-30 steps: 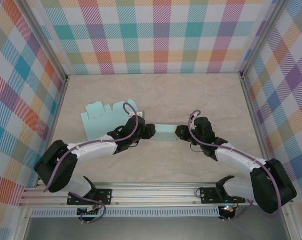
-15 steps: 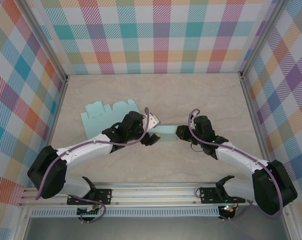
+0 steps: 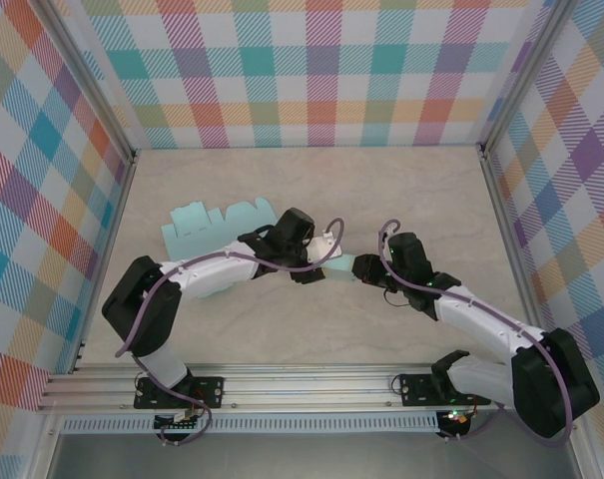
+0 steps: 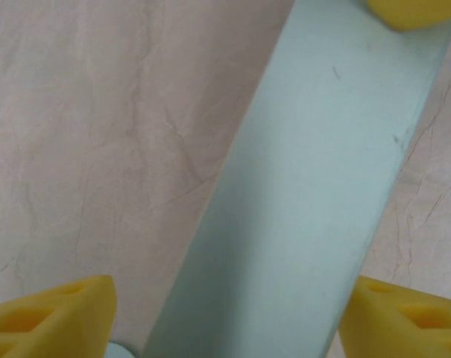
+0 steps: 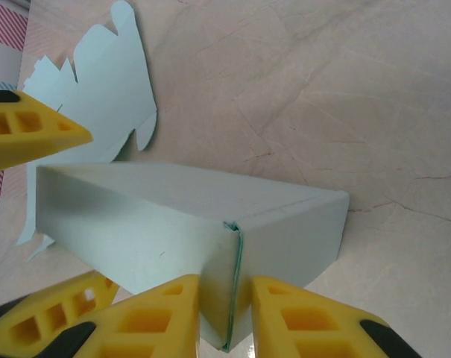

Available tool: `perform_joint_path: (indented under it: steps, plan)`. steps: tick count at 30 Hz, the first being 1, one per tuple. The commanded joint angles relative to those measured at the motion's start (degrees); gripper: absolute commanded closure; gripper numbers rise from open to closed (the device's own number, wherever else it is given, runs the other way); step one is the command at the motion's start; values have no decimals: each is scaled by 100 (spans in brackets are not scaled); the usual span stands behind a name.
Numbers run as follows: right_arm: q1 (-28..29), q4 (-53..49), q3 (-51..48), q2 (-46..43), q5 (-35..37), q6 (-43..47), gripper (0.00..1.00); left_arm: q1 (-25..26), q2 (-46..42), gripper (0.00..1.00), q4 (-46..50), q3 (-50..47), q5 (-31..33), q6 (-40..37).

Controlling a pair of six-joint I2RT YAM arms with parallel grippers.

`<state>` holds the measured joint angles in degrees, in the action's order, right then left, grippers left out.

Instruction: Fold the paper box

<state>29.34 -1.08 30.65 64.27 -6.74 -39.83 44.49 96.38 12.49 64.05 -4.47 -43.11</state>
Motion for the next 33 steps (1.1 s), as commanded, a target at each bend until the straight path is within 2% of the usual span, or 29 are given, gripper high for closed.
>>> perform_joint_path:
  steps: [1, 2, 4, 6, 8, 9, 15, 19, 25, 33]
  plan:
    - [30, -724, 106, -23, 111, 46, 74, 47, 136, 39, 497, 160, 102, -377]
    - [28, -758, 131, -49, 112, 54, 73, 59, 175, 46, 497, 198, 178, -401]
    - [28, -872, 199, -149, 166, 77, 69, 82, 248, 51, 427, 250, 324, -455]
    - [28, -1037, 259, -303, 272, 105, 63, 112, 299, 62, 209, 282, 425, -503]
    - [28, -1284, 348, -516, 415, 172, 53, 172, 360, 68, -14, 312, 585, -582]
    - [25, -1447, 402, -653, 516, 217, 47, 207, 400, 72, -170, 299, 708, -662]
    - [19, -2414, 634, -1742, 1372, 380, 0, 402, 876, 73, -1407, 432, 1659, -1054]
    - [19, -2774, 644, -2800, 1973, 467, 0, 407, 1363, 73, -2179, 717, 1913, -1233]
    - [19, -3045, 696, -3856, 2473, 696, 0, 428, 2272, 72, -2450, 1593, 1826, -1574]
    - [19, -2442, 244, -4957, 2675, 639, 0, 488, 3399, 69, -2693, 2747, 1568, -2115]
